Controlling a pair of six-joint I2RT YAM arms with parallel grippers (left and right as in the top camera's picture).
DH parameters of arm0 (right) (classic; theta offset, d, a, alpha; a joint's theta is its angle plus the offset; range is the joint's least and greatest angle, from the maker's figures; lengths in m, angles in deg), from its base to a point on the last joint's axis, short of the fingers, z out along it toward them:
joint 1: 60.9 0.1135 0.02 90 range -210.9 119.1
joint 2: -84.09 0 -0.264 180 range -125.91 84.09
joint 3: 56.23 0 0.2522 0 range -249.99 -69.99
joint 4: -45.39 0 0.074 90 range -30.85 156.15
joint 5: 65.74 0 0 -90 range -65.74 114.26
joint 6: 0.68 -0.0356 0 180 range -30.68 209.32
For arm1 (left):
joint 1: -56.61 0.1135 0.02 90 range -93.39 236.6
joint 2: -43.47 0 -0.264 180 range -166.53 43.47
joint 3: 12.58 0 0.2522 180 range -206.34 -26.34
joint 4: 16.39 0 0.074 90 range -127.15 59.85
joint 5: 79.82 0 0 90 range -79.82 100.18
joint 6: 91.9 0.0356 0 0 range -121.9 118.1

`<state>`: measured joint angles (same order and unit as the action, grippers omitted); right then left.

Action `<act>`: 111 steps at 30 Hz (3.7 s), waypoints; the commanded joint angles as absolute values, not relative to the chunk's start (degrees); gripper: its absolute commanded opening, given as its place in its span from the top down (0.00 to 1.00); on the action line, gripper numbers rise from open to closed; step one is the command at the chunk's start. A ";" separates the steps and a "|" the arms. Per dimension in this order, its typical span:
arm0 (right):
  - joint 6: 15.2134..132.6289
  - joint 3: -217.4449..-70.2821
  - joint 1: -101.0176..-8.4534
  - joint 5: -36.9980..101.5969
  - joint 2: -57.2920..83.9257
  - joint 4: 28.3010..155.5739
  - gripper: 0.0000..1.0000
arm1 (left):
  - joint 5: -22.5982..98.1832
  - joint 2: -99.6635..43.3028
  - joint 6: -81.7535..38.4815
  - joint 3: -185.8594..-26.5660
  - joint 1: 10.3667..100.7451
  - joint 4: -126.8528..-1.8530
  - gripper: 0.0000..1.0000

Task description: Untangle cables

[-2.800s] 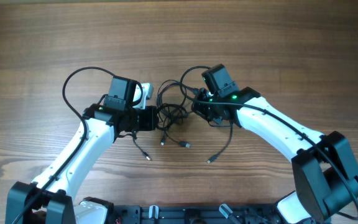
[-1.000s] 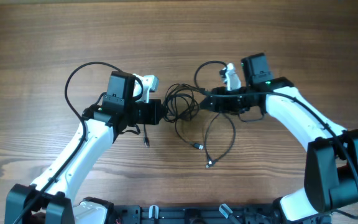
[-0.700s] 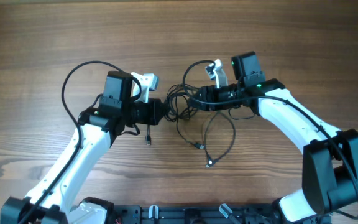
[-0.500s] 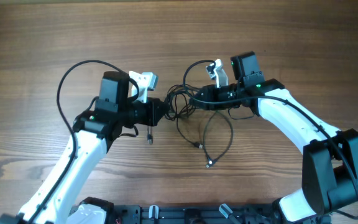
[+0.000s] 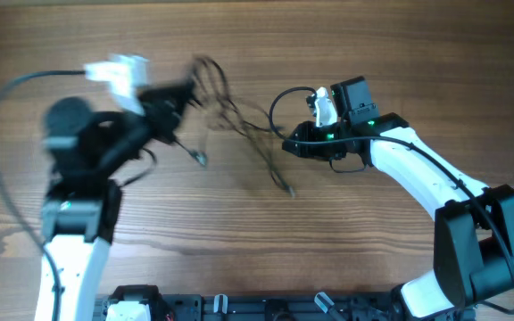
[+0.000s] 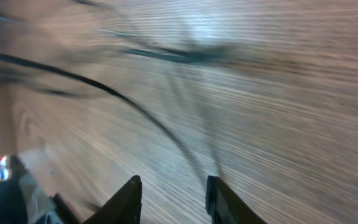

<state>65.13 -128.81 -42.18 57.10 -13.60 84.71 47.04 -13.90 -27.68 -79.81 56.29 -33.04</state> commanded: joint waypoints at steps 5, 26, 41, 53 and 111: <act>60.68 -128.57 -42.11 46.98 -13.10 89.13 0.71 | 34.67 -14.03 -42.87 -81.80 62.06 -32.63 0.96; 67.19 -128.57 -42.11 51.30 -13.08 91.45 0.67 | 28.74 -42.07 -23.26 -81.80 31.09 -66.42 0.96; 68.15 -128.57 -41.13 57.64 -13.08 91.40 0.59 | 25.40 -41.94 -23.33 -81.75 37.91 -67.49 0.62; 61.62 -128.57 -34.11 46.56 -13.10 89.11 0.55 | 23.85 -47.91 -23.33 -81.73 38.34 -66.81 0.62; 59.32 -128.57 -31.23 48.99 -16.11 86.59 0.51 | 58.49 -50.27 -23.02 -81.54 41.78 -57.30 0.96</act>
<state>59.52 -128.81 -31.32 47.37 -15.35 87.25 53.57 -51.67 -23.59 -81.62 41.69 -57.15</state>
